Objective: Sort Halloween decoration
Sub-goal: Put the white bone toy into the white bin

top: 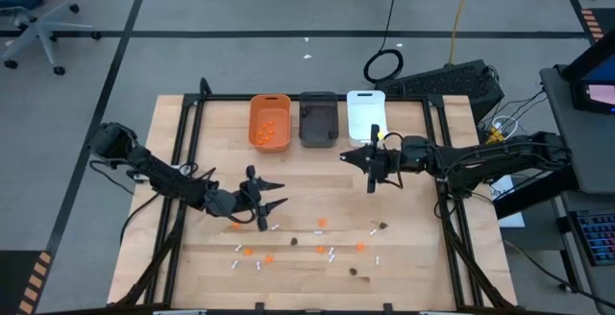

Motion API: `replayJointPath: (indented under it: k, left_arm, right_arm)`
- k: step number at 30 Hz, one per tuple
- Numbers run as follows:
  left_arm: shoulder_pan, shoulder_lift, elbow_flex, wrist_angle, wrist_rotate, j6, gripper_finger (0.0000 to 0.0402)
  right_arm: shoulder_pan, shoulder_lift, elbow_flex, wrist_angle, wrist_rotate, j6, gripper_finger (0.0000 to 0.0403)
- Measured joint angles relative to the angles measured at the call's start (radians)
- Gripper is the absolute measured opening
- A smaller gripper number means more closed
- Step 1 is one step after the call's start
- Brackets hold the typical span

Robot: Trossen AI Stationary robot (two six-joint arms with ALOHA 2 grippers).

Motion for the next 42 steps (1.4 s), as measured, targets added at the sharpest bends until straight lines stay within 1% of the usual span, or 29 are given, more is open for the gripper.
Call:
replayJointPath:
  k: [5,7,11,15,22,25,29,32,35,38,42]
  left_arm:
    - [0.0,0.0,0.0,-0.068,0.0,-0.065,0.0192]
    - [0.0,0.0,0.0,-0.095,0.0,-0.092,0.0192]
    - [-0.001,0.0,0.0,-0.127,0.0,-0.119,0.0192]
    - [-0.002,0.0,0.0,-0.125,0.0,-0.119,0.0192]
    - [-0.002,0.0,0.0,-0.132,0.015,-0.118,0.0192]
    - [-0.002,0.0,0.0,-0.142,0.016,-0.118,0.0192]
    - [-0.002,0.0,0.0,-0.142,0.019,-0.117,0.0192]
    - [-0.002,0.0,0.0,-0.142,0.019,-0.117,0.0192]
    - [-0.002,0.0,0.0,-0.142,0.019,-0.118,0.0192]
    - [-0.002,0.0,0.0,-0.145,0.019,-0.142,0.0192]
    - [-0.002,0.0,0.0,-0.176,0.02,-0.182,0.0192]
  right_arm:
    - [0.0,0.0,0.0,-0.006,0.002,0.047,0.0004]
    - [-0.001,0.0,0.0,-0.007,0.012,0.114,0.0004]
    - [-0.026,0.0,0.0,-0.015,0.108,0.308,0.0004]
    - [-0.116,0.0,0.001,-0.084,0.132,0.443,0.0004]
    - [-0.348,0.0,0.001,-0.246,0.13,0.611,0.0004]
    - [-0.443,0.015,0.001,-0.287,0.122,0.647,0.0004]
    - [-0.566,0.063,0.001,-0.289,0.01,0.691,0.0004]
    - [-0.634,0.118,0.001,-0.282,-0.034,0.709,0.0004]
    - [-0.671,0.178,0.001,-0.254,-0.052,0.711,0.0004]
    - [-0.685,0.223,0.002,-0.21,-0.052,0.713,0.0006]
    - [-0.696,0.26,0.001,-0.201,-0.044,0.712,0.0026]
